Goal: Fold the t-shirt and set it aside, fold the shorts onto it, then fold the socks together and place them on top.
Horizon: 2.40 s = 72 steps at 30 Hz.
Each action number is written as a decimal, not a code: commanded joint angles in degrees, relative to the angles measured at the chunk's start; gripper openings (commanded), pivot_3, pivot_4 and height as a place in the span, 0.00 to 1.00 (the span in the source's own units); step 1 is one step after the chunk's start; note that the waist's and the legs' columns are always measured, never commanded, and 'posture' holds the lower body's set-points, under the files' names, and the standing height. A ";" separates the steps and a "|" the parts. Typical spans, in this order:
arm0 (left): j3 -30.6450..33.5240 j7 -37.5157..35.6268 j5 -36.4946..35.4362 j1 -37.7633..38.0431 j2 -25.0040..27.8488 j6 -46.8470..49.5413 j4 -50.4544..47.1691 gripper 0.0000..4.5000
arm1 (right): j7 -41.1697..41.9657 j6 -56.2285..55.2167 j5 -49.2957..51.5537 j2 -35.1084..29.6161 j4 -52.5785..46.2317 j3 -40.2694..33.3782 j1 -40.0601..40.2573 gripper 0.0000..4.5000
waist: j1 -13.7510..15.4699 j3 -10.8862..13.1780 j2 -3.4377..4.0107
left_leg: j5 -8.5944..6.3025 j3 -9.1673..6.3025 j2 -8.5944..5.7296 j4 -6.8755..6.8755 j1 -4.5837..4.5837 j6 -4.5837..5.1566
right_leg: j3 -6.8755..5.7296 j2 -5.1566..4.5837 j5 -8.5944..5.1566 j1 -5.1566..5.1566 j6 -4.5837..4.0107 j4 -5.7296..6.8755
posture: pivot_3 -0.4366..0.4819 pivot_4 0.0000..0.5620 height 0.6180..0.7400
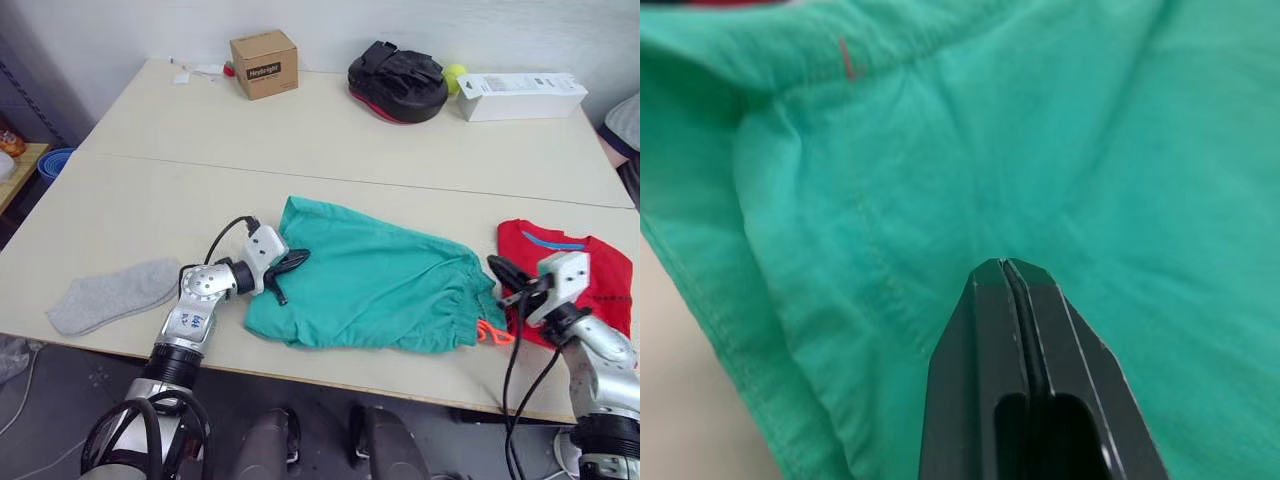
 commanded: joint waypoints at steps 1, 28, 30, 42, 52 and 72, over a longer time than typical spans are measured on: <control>1.15 -5.05 -3.92 -2.36 0.41 -3.22 -2.60 0.00 | 1.53 12.55 12.49 -2.98 -11.76 -4.56 3.66 0.12 | 0.26 0.00 0.00 | 0.00 -0.02 0.00 -0.01 -0.02 0.00 | -0.01 0.00 0.00 0.00 0.00 -0.02 | 0.48 0.27 1.00; -6.50 -20.08 0.32 -14.10 -5.62 -15.21 17.16 0.00 | -58.42 43.10 83.82 -3.09 -39.54 -5.86 38.86 1.00 | 1.48 -0.04 0.02 | -0.47 0.02 0.02 -0.02 -0.16 0.71 | 0.03 0.01 0.02 0.03 0.03 -0.38 | 0.48 0.27 1.00; -6.75 -20.07 0.75 -14.09 -5.59 -15.51 17.43 0.00 | -59.26 44.49 83.82 -5.65 -39.87 -4.45 39.35 1.00 | 1.50 -0.06 -0.01 | -0.47 0.01 0.02 -0.02 -0.16 0.72 | 0.03 0.01 0.02 0.04 0.03 -0.39 | 0.48 0.27 1.00; -7.09 -21.20 0.45 -13.40 -6.57 -15.51 17.32 0.00 | -36.95 47.73 80.62 -15.26 -28.98 -26.62 36.92 1.00 | 1.97 -0.10 -0.08 | -0.54 0.01 0.02 -0.03 -0.24 0.82 | -0.01 0.06 0.05 0.03 0.09 -0.54 | 0.48 0.27 1.00; -6.71 -20.90 0.43 -13.28 -7.23 -15.45 17.45 0.00 | -42.14 51.55 83.82 -8.83 -34.56 -16.87 40.76 1.00 | 1.79 -0.10 -0.08 | -0.57 -0.06 0.05 -0.03 -0.26 0.85 | -0.01 0.02 0.05 0.04 0.09 -0.57 | 0.48 0.27 1.00; -7.67 -12.55 8.49 -24.67 -12.02 -18.23 38.97 0.00 | -62.55 36.63 75.09 2.62 -32.81 3.84 22.31 1.00 | 1.53 -0.15 -0.13 | -0.55 0.04 0.03 0.00 -0.24 0.83 | 0.01 0.04 0.06 0.00 0.11 -0.50 | 0.48 0.27 1.00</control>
